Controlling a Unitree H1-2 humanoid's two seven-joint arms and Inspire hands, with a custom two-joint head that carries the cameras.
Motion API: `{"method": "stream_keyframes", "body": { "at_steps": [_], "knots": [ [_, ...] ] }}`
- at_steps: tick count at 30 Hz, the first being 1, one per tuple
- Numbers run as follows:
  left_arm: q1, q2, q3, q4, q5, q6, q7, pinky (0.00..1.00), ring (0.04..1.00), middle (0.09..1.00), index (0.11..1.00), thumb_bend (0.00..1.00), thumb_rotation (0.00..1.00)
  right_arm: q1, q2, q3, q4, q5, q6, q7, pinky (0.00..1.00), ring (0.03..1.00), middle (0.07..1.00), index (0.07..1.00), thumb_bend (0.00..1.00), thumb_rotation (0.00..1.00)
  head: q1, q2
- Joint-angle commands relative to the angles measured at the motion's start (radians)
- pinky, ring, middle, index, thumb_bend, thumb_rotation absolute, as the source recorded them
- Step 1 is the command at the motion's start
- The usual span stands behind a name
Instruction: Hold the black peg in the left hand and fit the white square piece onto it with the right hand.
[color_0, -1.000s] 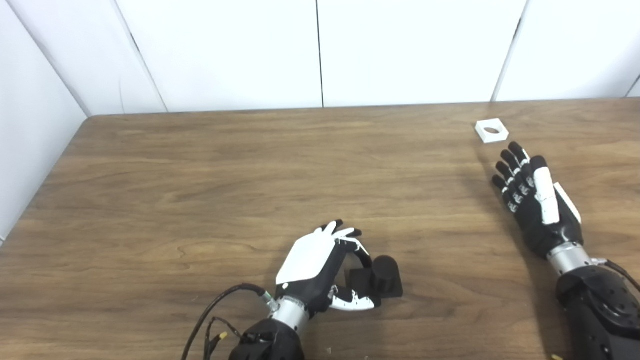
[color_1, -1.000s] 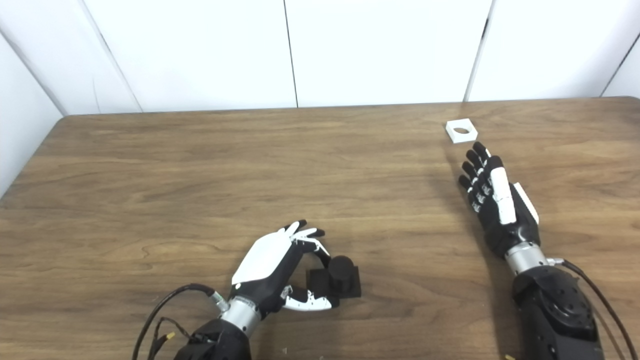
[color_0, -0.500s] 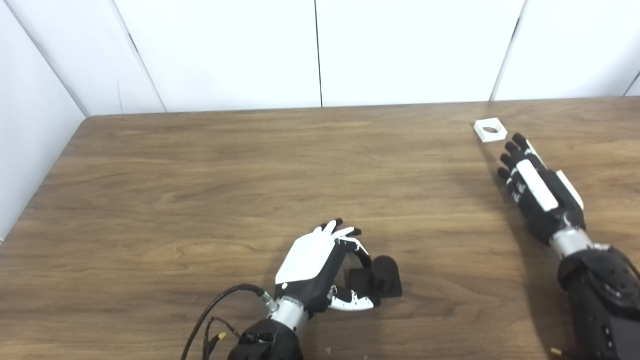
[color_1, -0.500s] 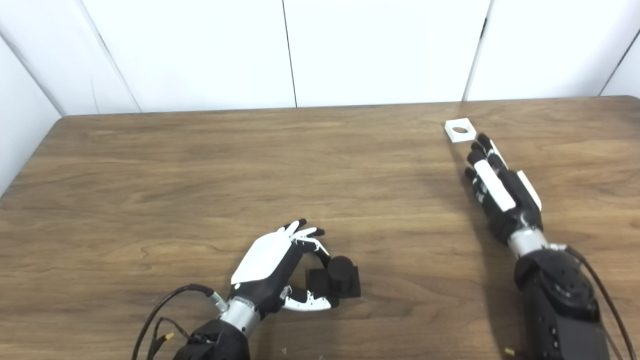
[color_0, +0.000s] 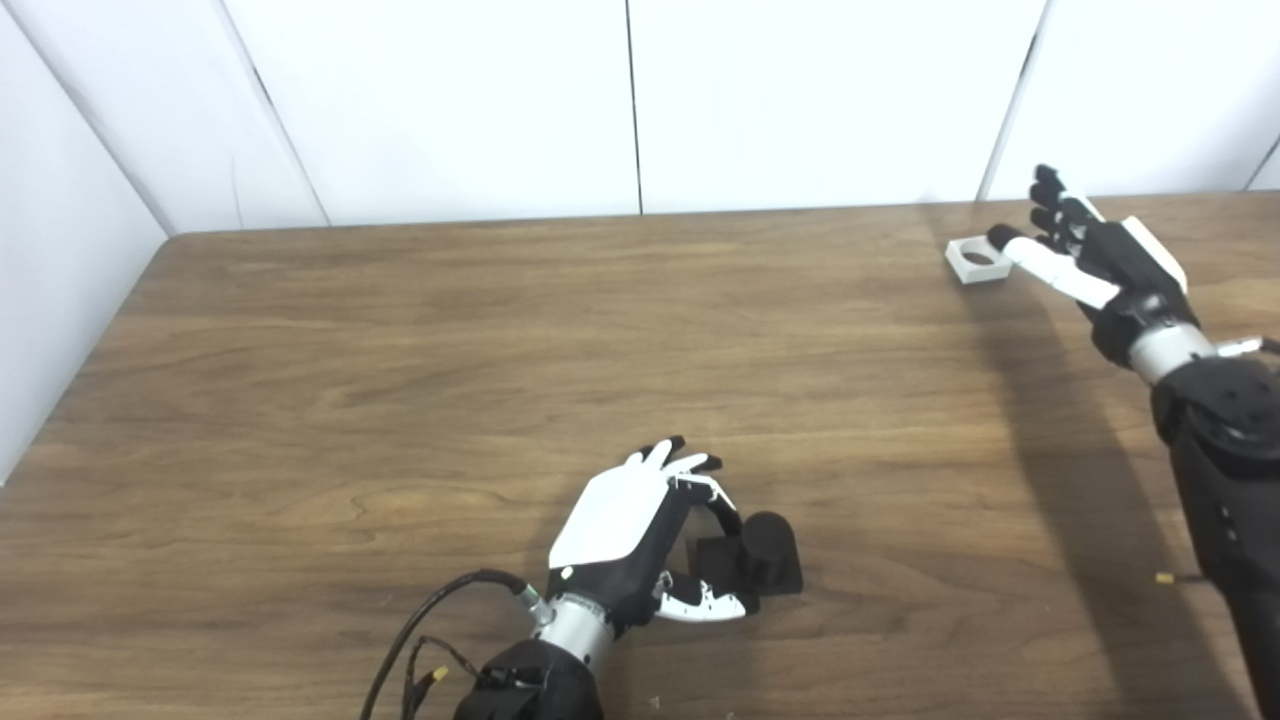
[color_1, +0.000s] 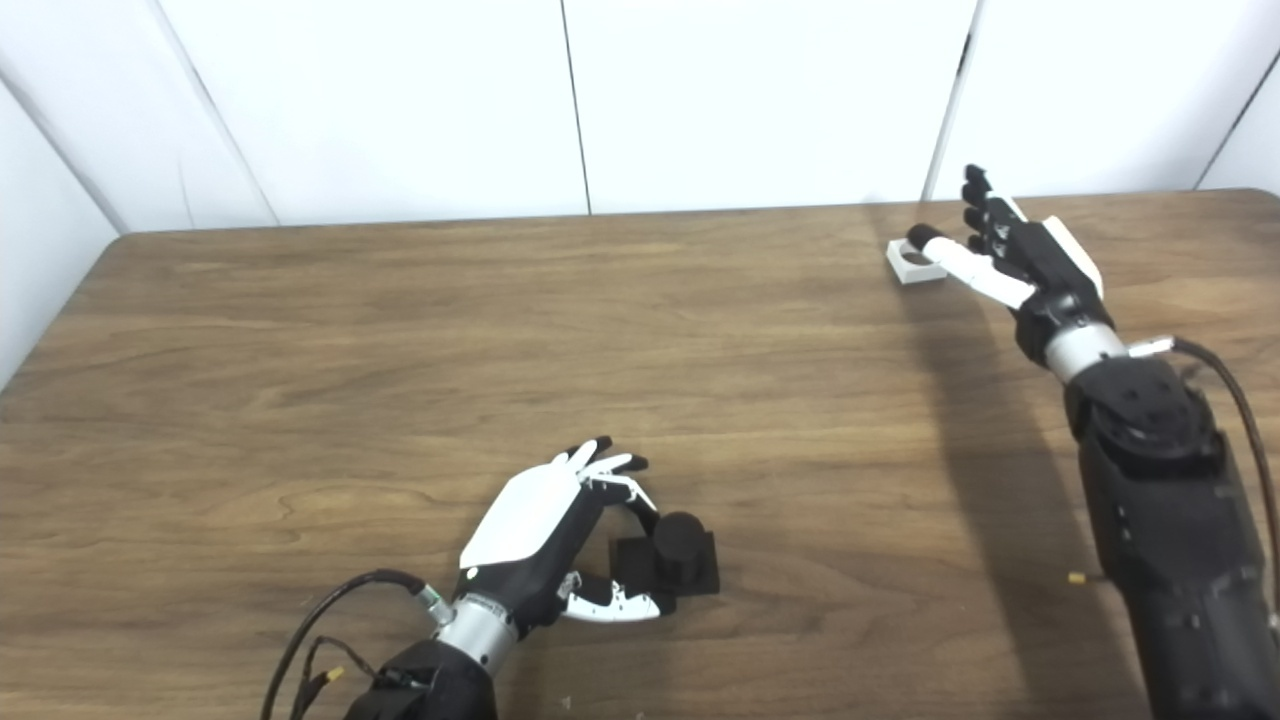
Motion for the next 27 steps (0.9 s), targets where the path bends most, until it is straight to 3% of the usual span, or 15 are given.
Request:
{"method": "stream_keyframes", "body": {
  "at_steps": [1,4,6,10,16,21,27],
  "knots": [
    [0.033,0.019,-0.014,0.065,0.020,0.009,-0.033,1.00,1.000,0.895,0.486,0.51,0.07,-0.088,-0.051,0.024,0.011,-0.057,-0.056,0.005,1.00,1.000,1.000,0.947,0.68,0.39,0.000,-0.002],
    [0.032,0.019,-0.015,0.067,0.019,0.008,-0.027,1.00,1.000,0.892,0.485,0.52,0.07,-0.134,-0.086,0.074,0.070,-0.136,-0.074,0.007,0.98,0.999,0.992,0.884,0.73,0.40,-0.001,-0.007],
    [0.030,0.020,-0.017,0.070,0.020,0.008,-0.025,1.00,1.000,0.892,0.485,0.52,0.07,-0.157,-0.101,0.098,0.102,-0.172,-0.084,0.009,1.00,1.000,0.995,0.800,0.79,0.35,0.002,-0.010],
    [0.028,0.024,-0.017,0.070,0.025,0.011,-0.027,1.00,1.000,0.894,0.486,0.52,0.07,-0.203,-0.141,0.179,0.174,-0.290,-0.155,0.000,0.97,0.999,0.986,0.739,0.82,0.30,0.000,-0.014],
    [0.031,0.026,-0.015,0.067,0.027,0.012,-0.024,1.00,1.000,0.894,0.487,0.52,0.07,-0.281,-0.175,0.268,0.266,-0.408,-0.200,0.022,1.00,1.000,0.992,0.732,0.86,0.25,0.001,-0.014],
    [0.034,0.028,-0.014,0.065,0.026,0.012,-0.024,1.00,1.000,0.895,0.487,0.52,0.07,-0.330,-0.197,0.334,0.282,-0.496,-0.205,0.057,1.00,1.000,0.998,0.745,0.85,0.20,0.001,-0.016],
    [0.035,0.026,-0.014,0.064,0.024,0.012,-0.023,1.00,1.000,0.895,0.486,0.52,0.07,-0.407,-0.192,0.413,0.372,-0.587,-0.258,0.067,1.00,1.000,1.000,0.735,0.87,0.18,0.003,-0.017]
  ]
}}
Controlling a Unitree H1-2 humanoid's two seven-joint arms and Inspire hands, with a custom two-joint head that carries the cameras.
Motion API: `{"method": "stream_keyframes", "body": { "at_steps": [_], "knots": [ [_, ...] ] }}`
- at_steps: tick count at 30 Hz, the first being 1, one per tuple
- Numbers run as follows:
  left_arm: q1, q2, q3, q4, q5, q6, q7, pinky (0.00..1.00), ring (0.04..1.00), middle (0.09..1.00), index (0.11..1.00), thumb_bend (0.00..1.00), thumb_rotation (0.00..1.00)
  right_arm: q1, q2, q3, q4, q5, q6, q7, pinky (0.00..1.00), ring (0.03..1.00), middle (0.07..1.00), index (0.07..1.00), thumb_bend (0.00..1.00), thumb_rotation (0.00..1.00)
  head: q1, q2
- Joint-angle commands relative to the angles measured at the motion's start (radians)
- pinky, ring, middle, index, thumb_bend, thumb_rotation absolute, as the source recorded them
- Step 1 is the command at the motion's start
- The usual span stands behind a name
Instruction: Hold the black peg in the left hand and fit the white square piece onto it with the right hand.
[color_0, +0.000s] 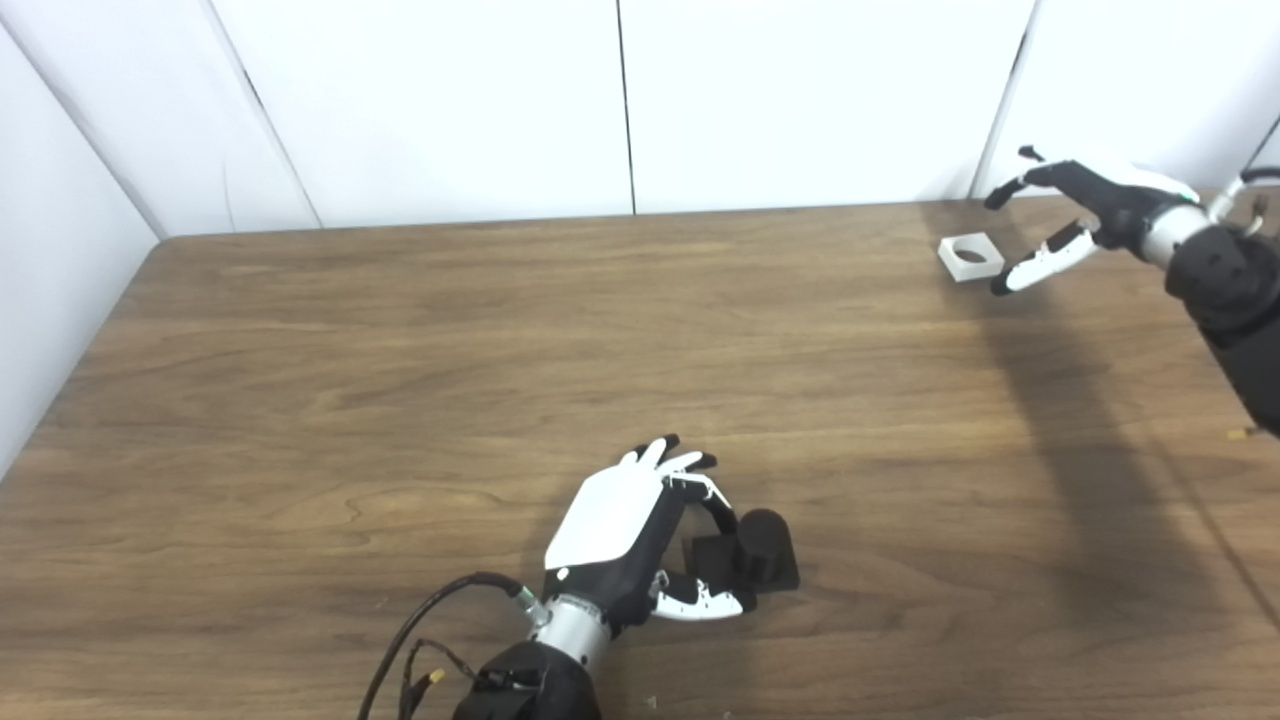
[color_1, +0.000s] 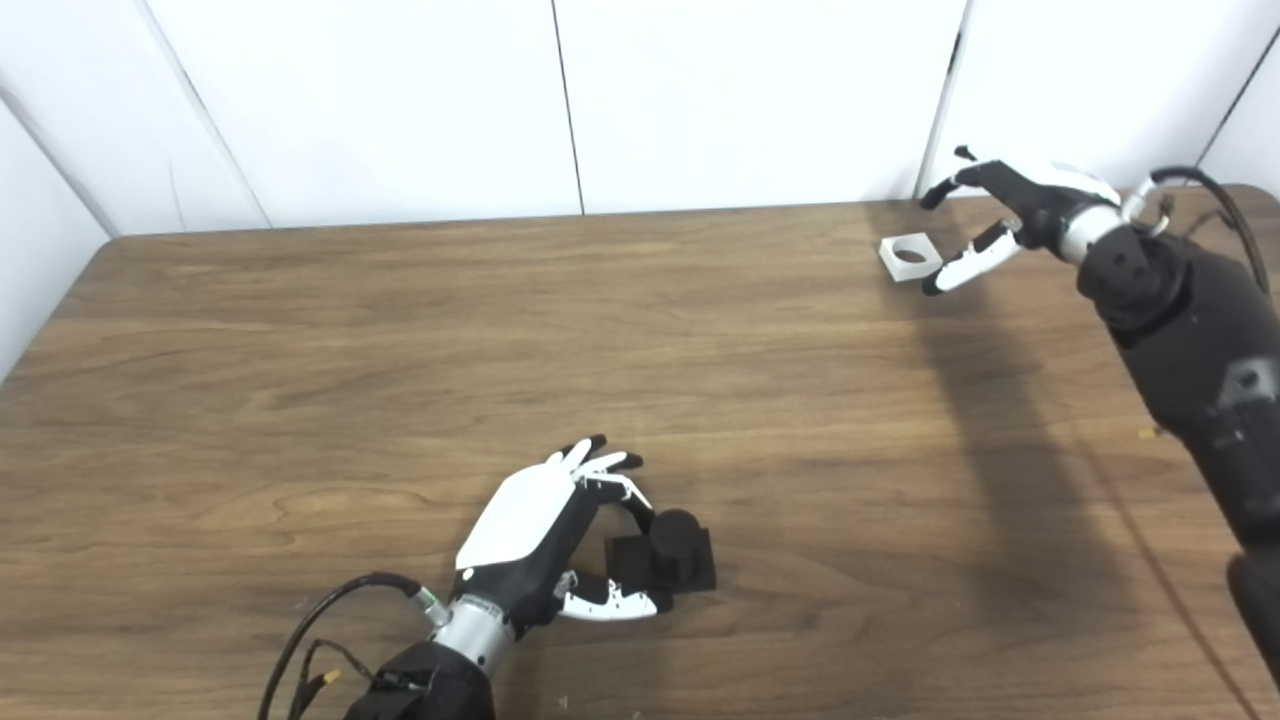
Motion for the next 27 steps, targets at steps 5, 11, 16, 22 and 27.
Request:
{"method": "stream_keyframes", "body": {
  "at_steps": [5,11,16,22,27],
  "knots": [
    [0.036,0.022,-0.014,0.061,0.033,0.017,-0.036,1.00,1.000,0.894,0.485,0.52,0.07,-0.119,-0.002,0.023,0.060,-0.050,-0.067,-0.018,1.00,1.000,1.000,0.735,0.89,0.18,0.003,-0.001],
    [0.037,0.021,-0.013,0.065,0.031,0.015,-0.030,1.00,1.000,0.896,0.487,0.52,0.07,-0.153,0.018,0.025,0.109,-0.068,-0.074,-0.026,1.00,1.000,1.000,0.749,0.87,0.18,0.003,0.000],
    [0.036,0.022,-0.013,0.066,0.026,0.014,-0.030,1.00,1.000,0.898,0.486,0.52,0.07,-0.174,0.027,0.035,0.123,-0.088,-0.073,-0.022,1.00,1.000,1.000,0.753,0.85,0.19,0.002,0.001],
    [0.037,0.018,-0.013,0.066,0.031,0.018,-0.029,1.00,1.000,0.898,0.486,0.52,0.07,-0.197,0.041,0.057,0.151,-0.117,-0.074,-0.021,1.00,1.000,1.000,0.744,0.85,0.18,0.003,-0.001],
    [0.038,0.017,-0.015,0.065,0.035,0.018,-0.030,1.00,1.000,0.899,0.486,0.52,0.07,-0.211,0.053,0.071,0.186,-0.131,-0.084,-0.022,1.00,1.000,0.999,0.738,0.85,0.18,0.006,0.002]
  ]
}}
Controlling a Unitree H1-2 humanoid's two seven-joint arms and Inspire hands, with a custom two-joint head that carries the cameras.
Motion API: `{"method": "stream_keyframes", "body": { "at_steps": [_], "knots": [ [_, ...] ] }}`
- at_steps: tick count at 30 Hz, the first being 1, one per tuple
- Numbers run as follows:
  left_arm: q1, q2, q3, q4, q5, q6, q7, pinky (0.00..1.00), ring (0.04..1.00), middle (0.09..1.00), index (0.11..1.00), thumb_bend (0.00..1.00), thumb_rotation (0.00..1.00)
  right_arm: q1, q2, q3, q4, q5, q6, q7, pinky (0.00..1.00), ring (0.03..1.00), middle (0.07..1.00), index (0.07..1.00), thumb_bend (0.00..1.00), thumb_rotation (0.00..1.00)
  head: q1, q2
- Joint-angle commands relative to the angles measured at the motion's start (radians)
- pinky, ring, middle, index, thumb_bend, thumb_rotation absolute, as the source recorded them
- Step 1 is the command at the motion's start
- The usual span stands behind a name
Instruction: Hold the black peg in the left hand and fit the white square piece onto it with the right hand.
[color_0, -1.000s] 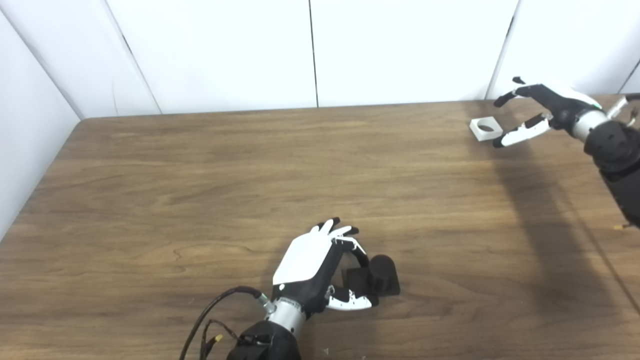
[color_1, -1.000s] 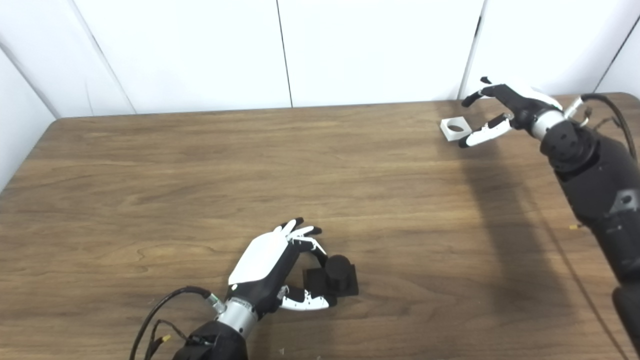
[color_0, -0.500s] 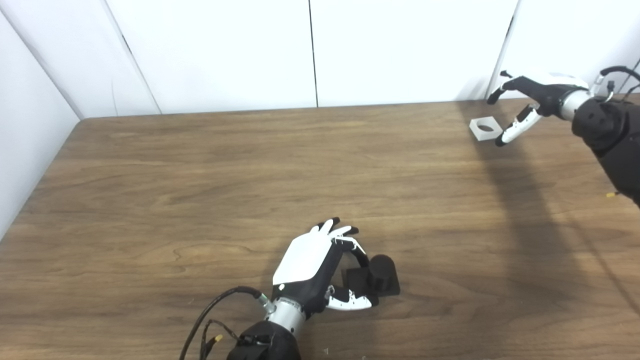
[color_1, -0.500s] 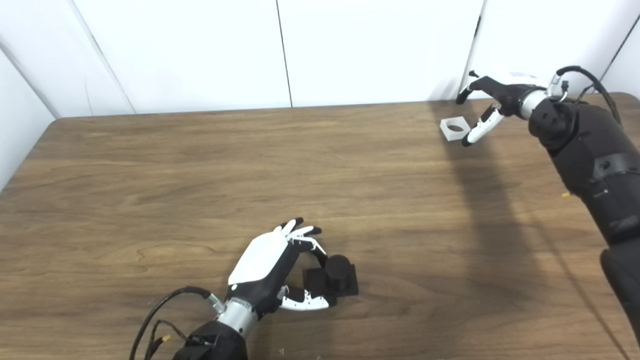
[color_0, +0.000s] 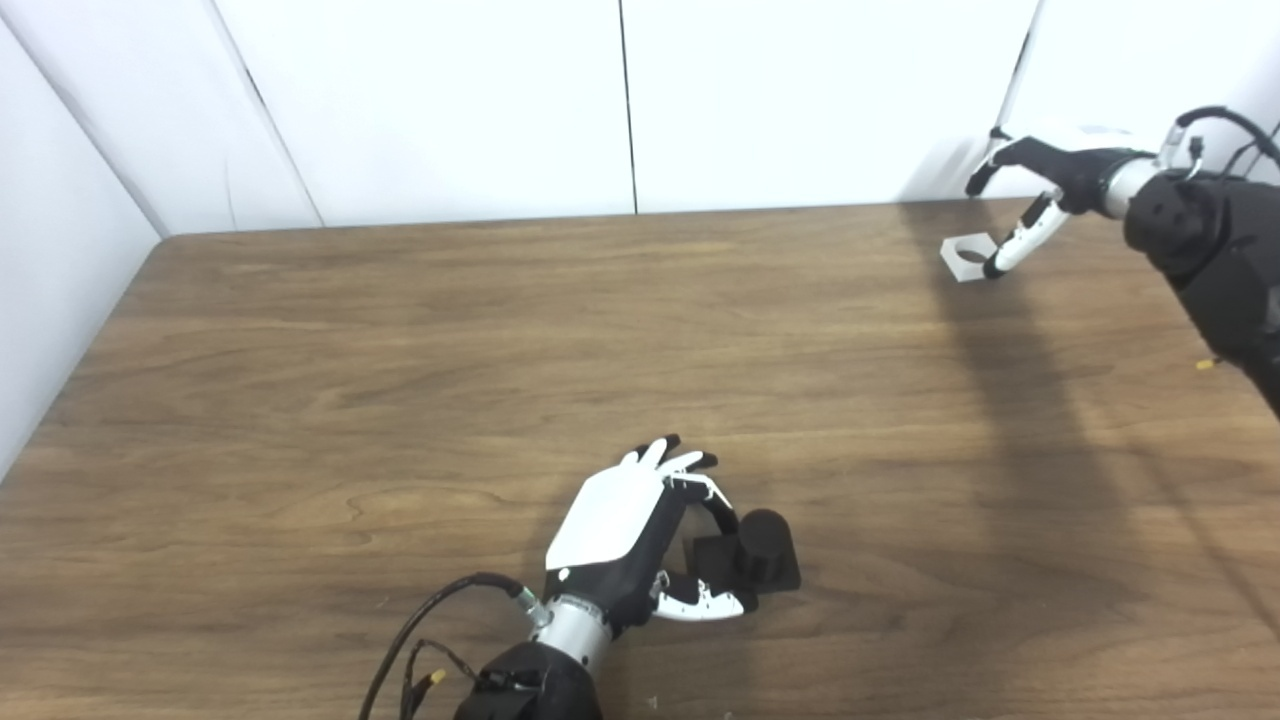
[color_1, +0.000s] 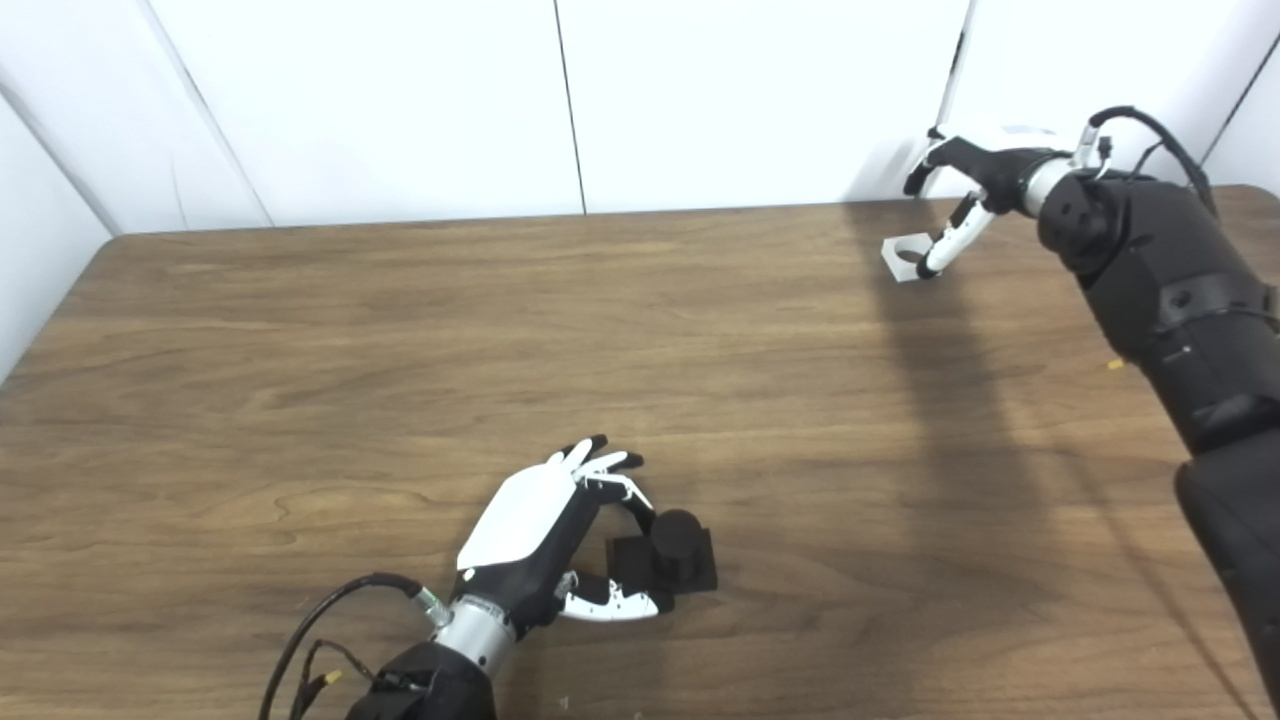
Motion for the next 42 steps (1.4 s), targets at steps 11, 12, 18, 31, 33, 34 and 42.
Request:
{"method": "stream_keyframes", "body": {
  "at_steps": [11,12,18,31,33,34,42],
  "knots": [
    [0.034,0.013,-0.017,0.060,0.041,0.028,-0.042,1.00,1.000,0.901,0.487,0.52,0.07,-0.119,0.008,0.046,0.089,-0.037,-0.079,-0.028,1.00,1.000,0.985,0.679,0.85,0.18,0.004,0.004],
    [0.033,0.012,-0.017,0.061,0.042,0.028,-0.041,1.00,1.000,0.900,0.487,0.52,0.07,-0.120,0.009,0.051,0.094,-0.041,-0.082,-0.029,1.00,1.000,0.982,0.679,0.85,0.19,0.003,0.003],
    [0.035,0.009,-0.013,0.060,0.036,0.028,-0.040,1.00,1.000,0.901,0.487,0.52,0.07,-0.126,0.011,0.077,0.120,-0.063,-0.096,-0.037,1.00,1.000,0.972,0.673,0.85,0.19,0.002,0.003],
    [0.033,0.000,-0.012,0.061,0.041,0.031,-0.037,1.00,1.000,0.903,0.488,0.52,0.07,-0.142,0.021,0.090,0.183,-0.069,-0.107,-0.072,1.00,1.000,0.970,0.673,0.85,0.18,0.003,0.004],
    [0.033,-0.001,-0.012,0.060,0.041,0.032,-0.038,1.00,1.000,0.904,0.488,0.52,0.07,-0.147,0.024,0.093,0.196,-0.071,-0.108,-0.078,1.00,1.000,0.970,0.672,0.85,0.18,0.004,0.003],
    [0.033,-0.002,-0.012,0.060,0.041,0.030,-0.037,1.00,1.000,0.903,0.488,0.52,0.07,-0.148,0.024,0.093,0.198,-0.069,-0.109,-0.078,1.00,1.000,0.971,0.671,0.84,0.18,0.004,0.003],
    [0.030,-0.008,-0.014,0.063,0.050,0.039,-0.042,1.00,1.000,0.904,0.487,0.52,0.07,-0.158,0.024,0.086,0.209,-0.058,-0.119,-0.080,1.00,1.000,0.971,0.661,0.84,0.18,0.000,0.001]
  ]
}}
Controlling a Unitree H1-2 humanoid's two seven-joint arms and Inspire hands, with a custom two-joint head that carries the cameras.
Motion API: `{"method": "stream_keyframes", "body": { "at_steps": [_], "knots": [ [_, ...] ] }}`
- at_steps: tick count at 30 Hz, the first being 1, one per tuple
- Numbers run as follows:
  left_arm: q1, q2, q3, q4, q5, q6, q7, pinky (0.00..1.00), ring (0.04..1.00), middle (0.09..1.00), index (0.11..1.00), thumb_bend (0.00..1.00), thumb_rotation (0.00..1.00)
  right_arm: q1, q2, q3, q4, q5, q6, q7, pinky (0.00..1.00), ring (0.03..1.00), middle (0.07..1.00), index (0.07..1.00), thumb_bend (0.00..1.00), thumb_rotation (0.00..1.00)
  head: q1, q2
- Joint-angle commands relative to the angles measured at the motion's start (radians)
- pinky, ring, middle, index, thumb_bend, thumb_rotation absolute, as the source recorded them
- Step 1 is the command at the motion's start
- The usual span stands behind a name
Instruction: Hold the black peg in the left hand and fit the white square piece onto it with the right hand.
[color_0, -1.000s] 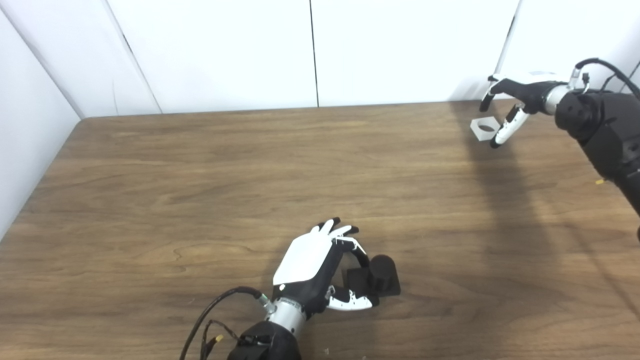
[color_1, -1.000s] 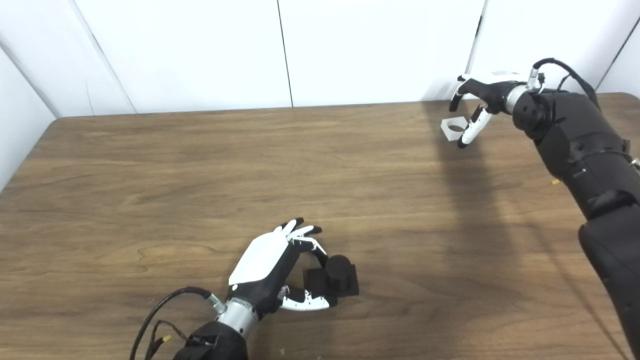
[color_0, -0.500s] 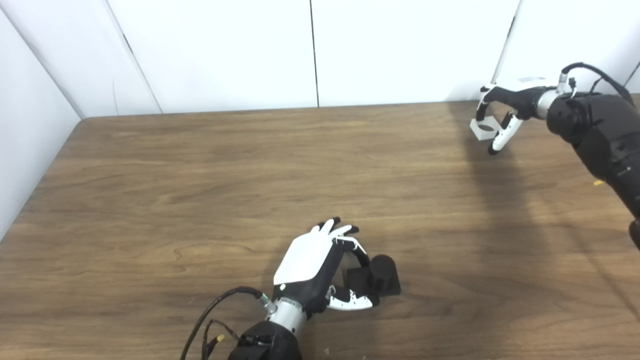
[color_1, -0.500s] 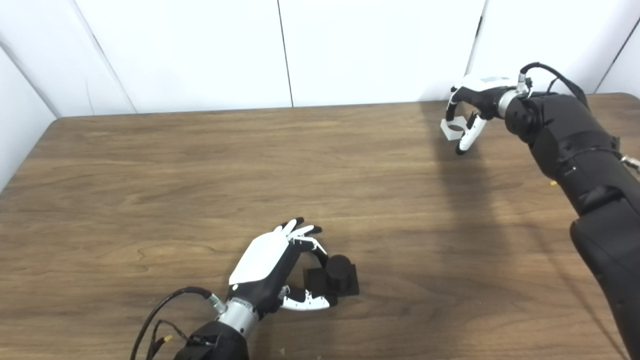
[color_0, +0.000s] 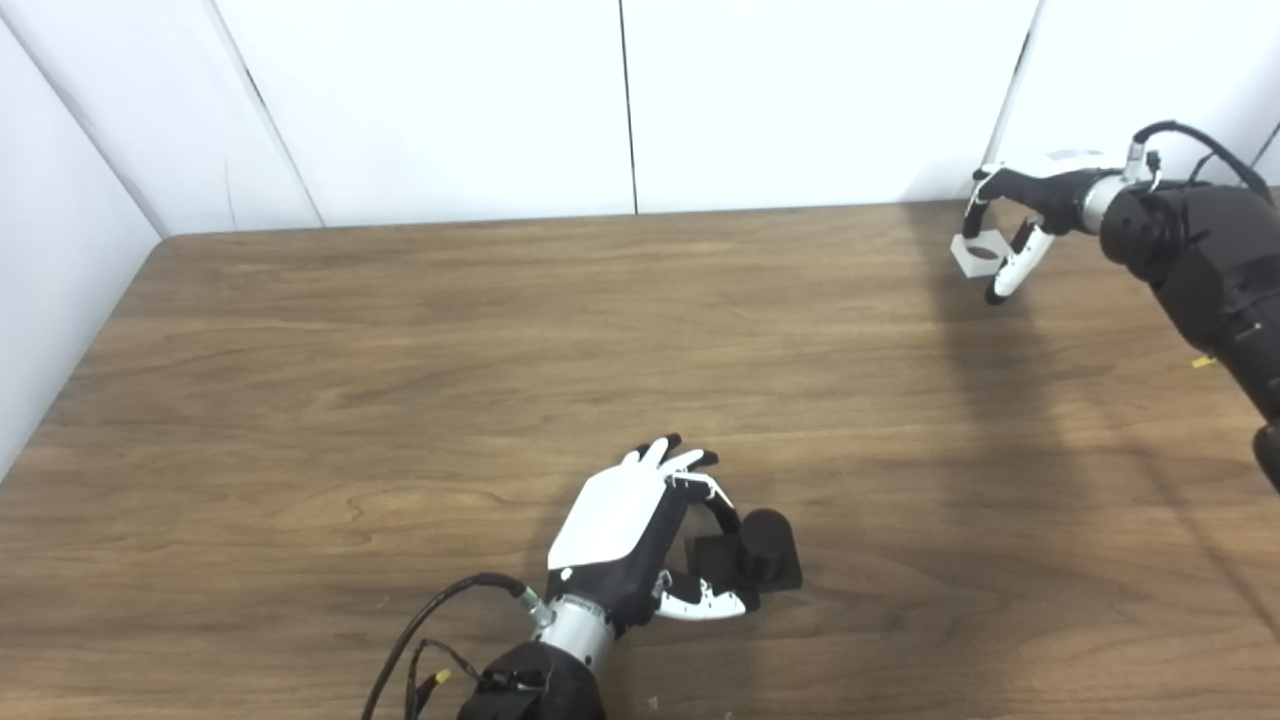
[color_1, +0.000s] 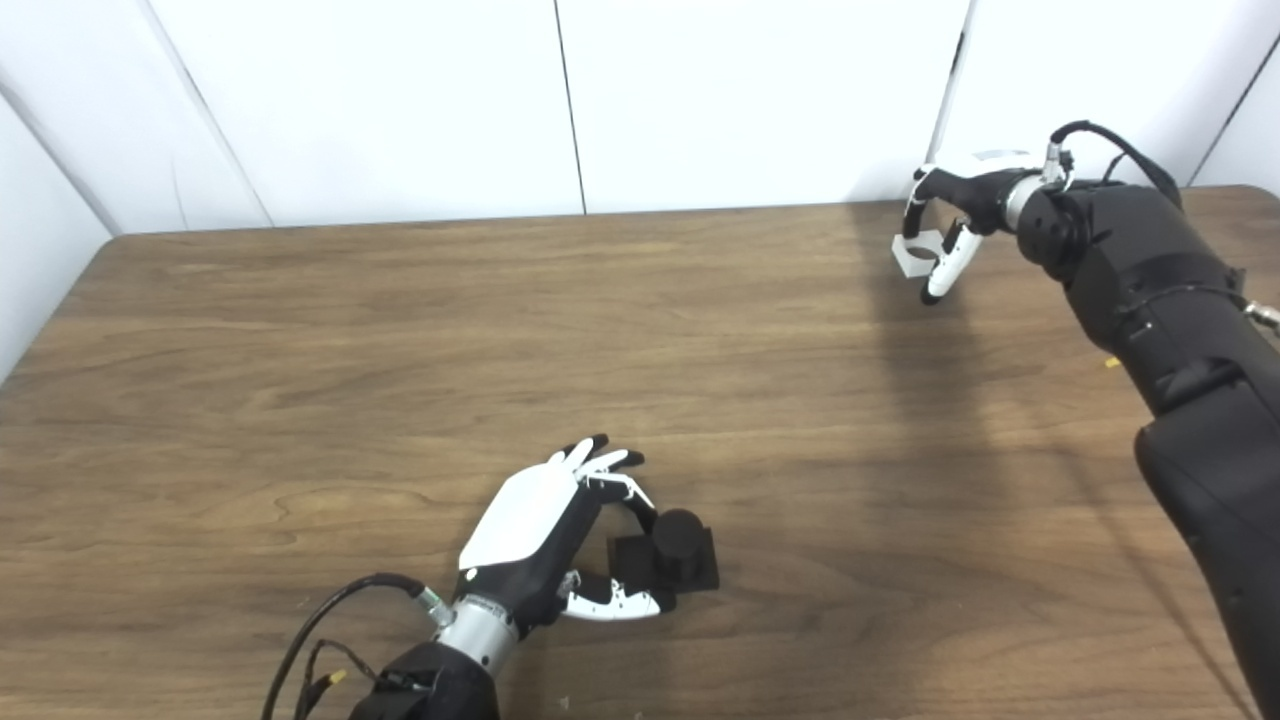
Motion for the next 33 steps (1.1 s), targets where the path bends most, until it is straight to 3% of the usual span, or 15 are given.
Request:
{"method": "stream_keyframes", "body": {
  "at_steps": [1,17,33],
  "knots": [
    [0.030,0.005,-0.012,0.065,0.035,0.032,-0.037,1.00,1.000,0.905,0.487,0.52,0.07,-0.078,-0.013,-0.011,-0.009,0.011,-0.021,-0.027,1.00,1.000,0.971,0.660,0.84,0.18,0.000,0.001],
    [0.019,0.003,0.002,0.109,0.004,0.021,-0.003,1.00,1.000,0.910,0.485,0.52,0.07,-0.092,-0.020,-0.034,-0.034,0.053,-0.012,0.023,1.00,1.000,0.974,0.666,0.84,0.18,-0.002,-0.016],
    [0.016,0.012,0.004,0.117,-0.015,0.027,0.008,1.00,1.000,0.911,0.486,0.52,0.07,-0.119,-0.013,-0.076,-0.067,0.085,0.061,0.087,1.00,1.000,0.966,0.649,0.85,0.17,-0.003,-0.023]
  ]
}}
